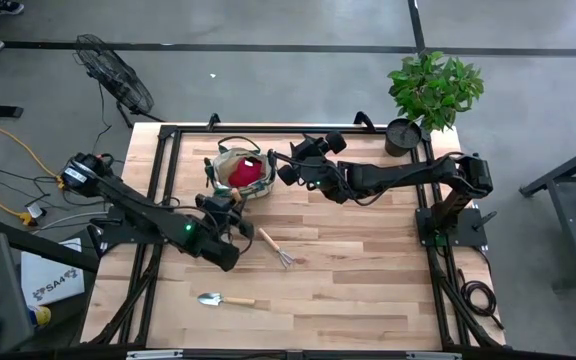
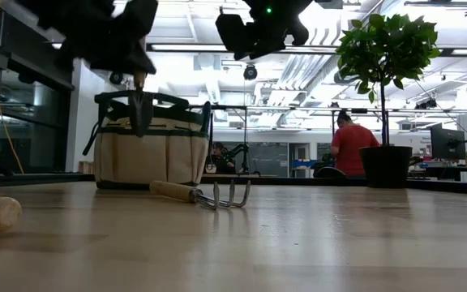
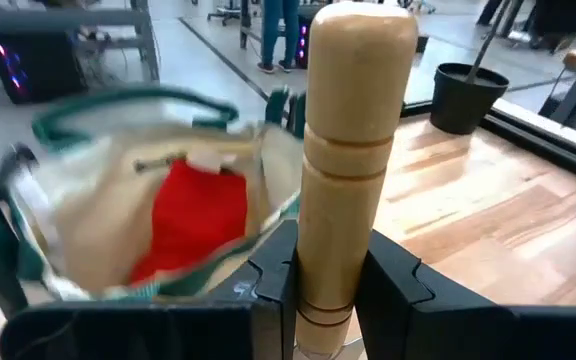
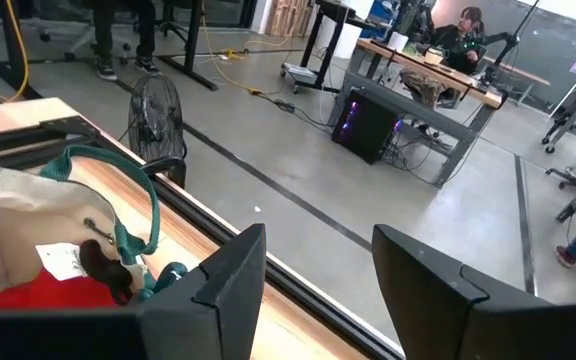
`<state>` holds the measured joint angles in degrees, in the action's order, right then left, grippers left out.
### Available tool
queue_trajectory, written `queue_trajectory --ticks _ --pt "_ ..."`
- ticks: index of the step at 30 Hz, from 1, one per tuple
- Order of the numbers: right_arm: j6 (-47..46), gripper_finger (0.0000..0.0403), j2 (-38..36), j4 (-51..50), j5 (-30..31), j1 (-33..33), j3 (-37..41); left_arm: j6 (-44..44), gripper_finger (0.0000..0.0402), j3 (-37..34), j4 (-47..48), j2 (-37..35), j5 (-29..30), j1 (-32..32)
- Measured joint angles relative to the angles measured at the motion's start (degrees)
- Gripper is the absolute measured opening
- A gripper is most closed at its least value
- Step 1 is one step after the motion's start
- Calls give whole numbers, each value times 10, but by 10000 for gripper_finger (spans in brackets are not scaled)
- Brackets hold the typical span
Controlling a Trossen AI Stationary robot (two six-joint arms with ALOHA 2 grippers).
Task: Pick & Place Garden tools in Gardening bag
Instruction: Put the brown trowel into the gardening bag
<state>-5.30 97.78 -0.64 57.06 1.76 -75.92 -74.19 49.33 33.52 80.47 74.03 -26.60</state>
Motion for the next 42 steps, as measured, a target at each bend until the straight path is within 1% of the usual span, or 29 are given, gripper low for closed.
queue_trajectory --ticks 3,5,8,11,18,27,31,35,42 --pt "-24 178 0 0 -4 0 0 2 64 40 58 9 9 9" --pt "-30 178 0 0 -5 0 0 3 64 54 83 12 0 19" --pt "-31 178 0 -3 -5 0 0 3 64 57 96 17 -18 35" --pt "-40 178 0 -4 -5 0 0 -7 64 56 119 23 -17 48" --pt "-41 178 0 -7 -6 0 0 -11 64 57 130 22 -11 75" --pt "-41 178 0 -7 -7 0 0 -10 64 68 134 22 -1 75" --pt "-42 178 0 -7 -21 0 0 17 64 81 134 21 7 75" --pt "-42 178 0 -7 -21 0 0 21 64 82 138 21 19 75" --pt "-42 178 0 -7 -21 0 0 9 64 69 142 21 -11 105"
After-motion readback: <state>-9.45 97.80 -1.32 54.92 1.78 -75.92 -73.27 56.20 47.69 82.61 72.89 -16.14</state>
